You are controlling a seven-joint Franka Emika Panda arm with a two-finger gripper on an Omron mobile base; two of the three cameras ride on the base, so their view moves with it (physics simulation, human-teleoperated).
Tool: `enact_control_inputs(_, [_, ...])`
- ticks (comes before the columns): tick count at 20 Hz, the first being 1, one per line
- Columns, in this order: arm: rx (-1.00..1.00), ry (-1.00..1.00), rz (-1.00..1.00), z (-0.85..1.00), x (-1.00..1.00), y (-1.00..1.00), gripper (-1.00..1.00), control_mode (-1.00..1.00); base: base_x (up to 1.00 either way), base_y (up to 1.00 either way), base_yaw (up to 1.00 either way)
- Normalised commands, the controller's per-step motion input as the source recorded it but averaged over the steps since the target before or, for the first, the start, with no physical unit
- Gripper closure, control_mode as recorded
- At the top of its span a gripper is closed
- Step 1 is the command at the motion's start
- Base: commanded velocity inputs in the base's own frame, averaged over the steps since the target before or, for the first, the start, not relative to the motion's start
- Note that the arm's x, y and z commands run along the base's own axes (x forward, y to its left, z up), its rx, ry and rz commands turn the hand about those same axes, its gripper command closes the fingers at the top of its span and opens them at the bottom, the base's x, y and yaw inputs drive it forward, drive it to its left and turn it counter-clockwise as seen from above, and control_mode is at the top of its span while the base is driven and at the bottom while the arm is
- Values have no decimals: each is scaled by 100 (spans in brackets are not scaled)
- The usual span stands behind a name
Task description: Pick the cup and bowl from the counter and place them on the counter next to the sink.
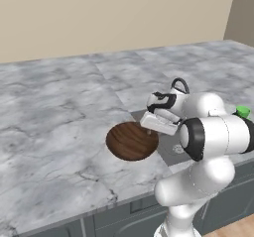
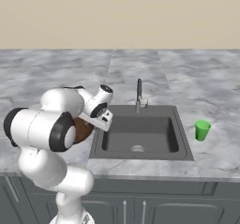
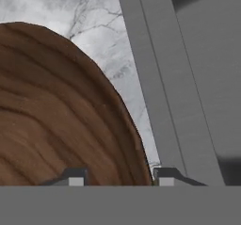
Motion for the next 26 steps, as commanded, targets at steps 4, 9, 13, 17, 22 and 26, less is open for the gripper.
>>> enact_control_inputs(4, [-3, -1, -1, 43, -23, 0, -100, -100, 0, 0, 0])
enact_control_inputs(9, [-1, 0, 0, 45, -43, -18, -100, -100, 0, 0, 0])
enact_control_inputs(13, [-4, 0, 0, 33, -70, -31, -100, -100, 0, 0, 0])
enact_control_inputs(17, [-8, 0, 4, 32, -77, -16, -100, -100, 0, 0, 0])
enact_control_inputs(22, [-7, 0, 10, 33, -83, -1, -100, -100, 0, 0, 0])
enact_control_inputs(26, [-1, -2, 11, 24, -100, 0, -100, -100, 0, 0, 0])
